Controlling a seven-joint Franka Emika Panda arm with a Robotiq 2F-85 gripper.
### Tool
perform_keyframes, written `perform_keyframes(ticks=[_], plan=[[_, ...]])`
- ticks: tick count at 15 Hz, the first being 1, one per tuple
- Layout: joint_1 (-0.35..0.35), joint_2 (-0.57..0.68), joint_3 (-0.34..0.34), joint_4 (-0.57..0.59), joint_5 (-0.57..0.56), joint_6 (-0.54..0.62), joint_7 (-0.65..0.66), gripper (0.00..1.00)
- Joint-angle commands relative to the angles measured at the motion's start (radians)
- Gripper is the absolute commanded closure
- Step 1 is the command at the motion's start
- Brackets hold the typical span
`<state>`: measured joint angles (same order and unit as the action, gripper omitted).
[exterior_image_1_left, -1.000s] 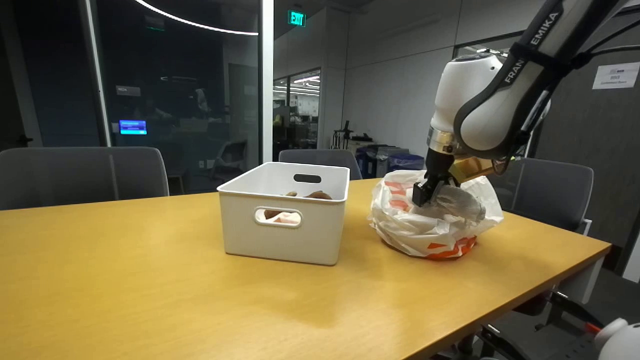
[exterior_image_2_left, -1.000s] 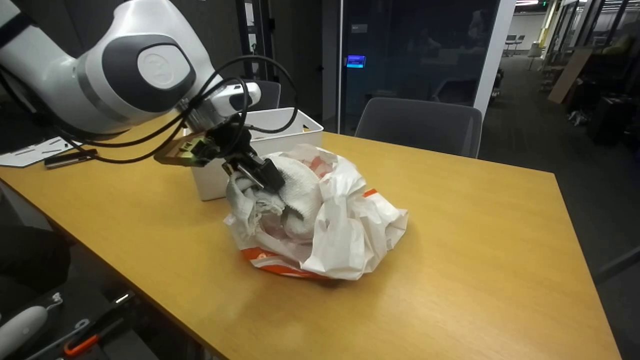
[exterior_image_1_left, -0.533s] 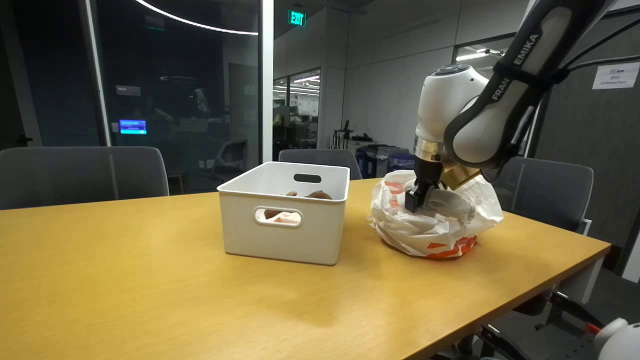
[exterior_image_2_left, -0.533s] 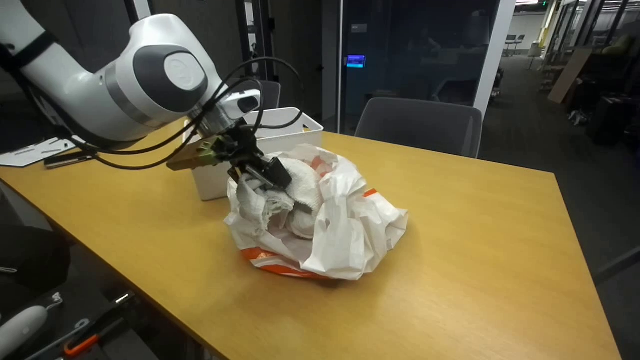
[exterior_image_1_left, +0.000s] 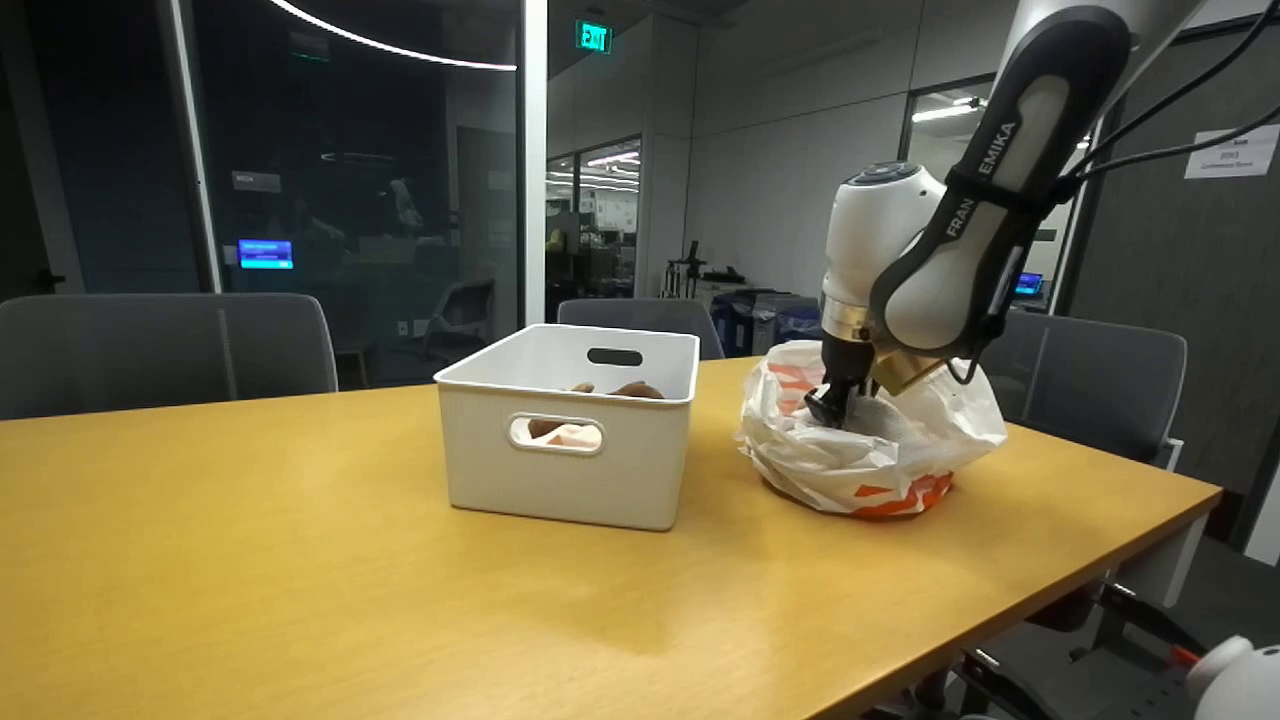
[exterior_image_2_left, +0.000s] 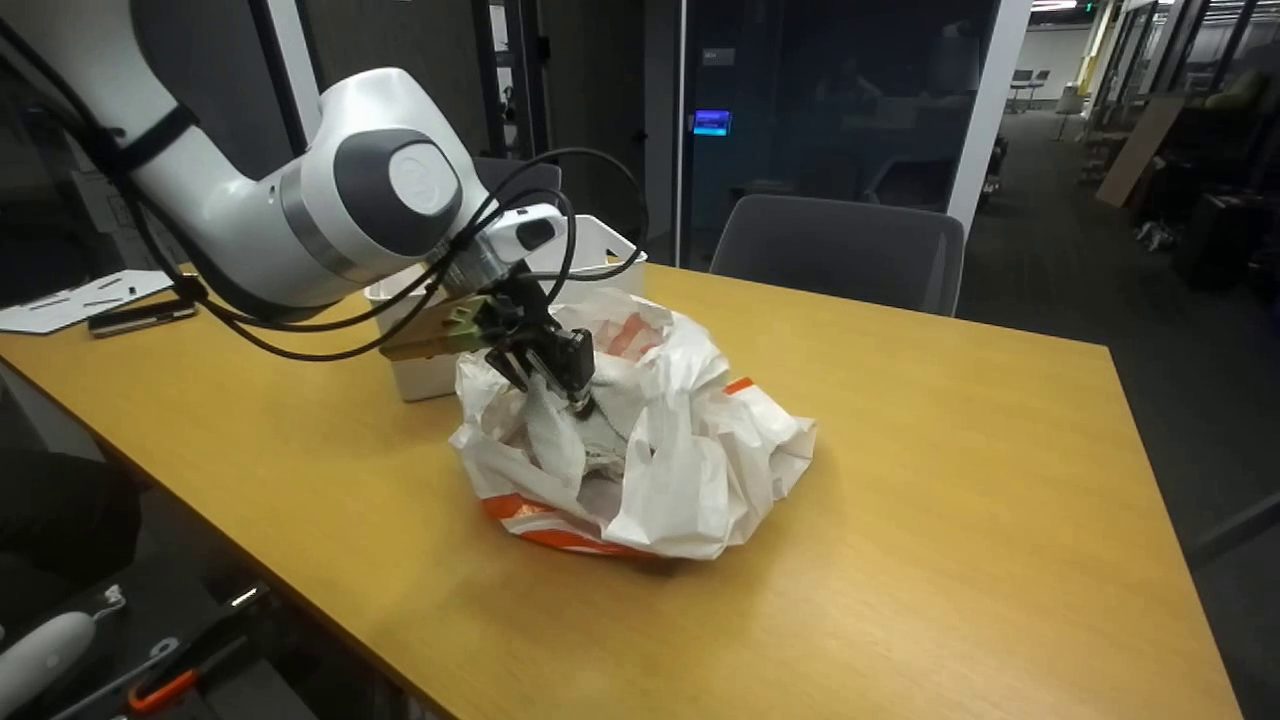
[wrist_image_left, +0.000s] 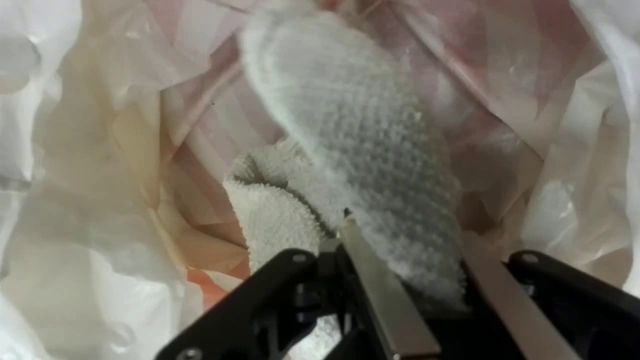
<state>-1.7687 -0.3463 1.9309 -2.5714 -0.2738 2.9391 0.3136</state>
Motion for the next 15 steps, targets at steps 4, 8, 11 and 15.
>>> perform_keyframes(ticks=[4,8,11,15], plan=[[-0.001,-0.051,0.039,0.042,-0.012,-0.004,0.018,0.17],[0.209,-0.128,-0.109,0.025,0.159,-0.024,-0.088,0.0],[0.345,-0.137,-0.209,0.006,0.198,-0.071,-0.078,0.0],[0.552,-0.169,-0.374,-0.019,0.21,-0.137,-0.051,0.0]])
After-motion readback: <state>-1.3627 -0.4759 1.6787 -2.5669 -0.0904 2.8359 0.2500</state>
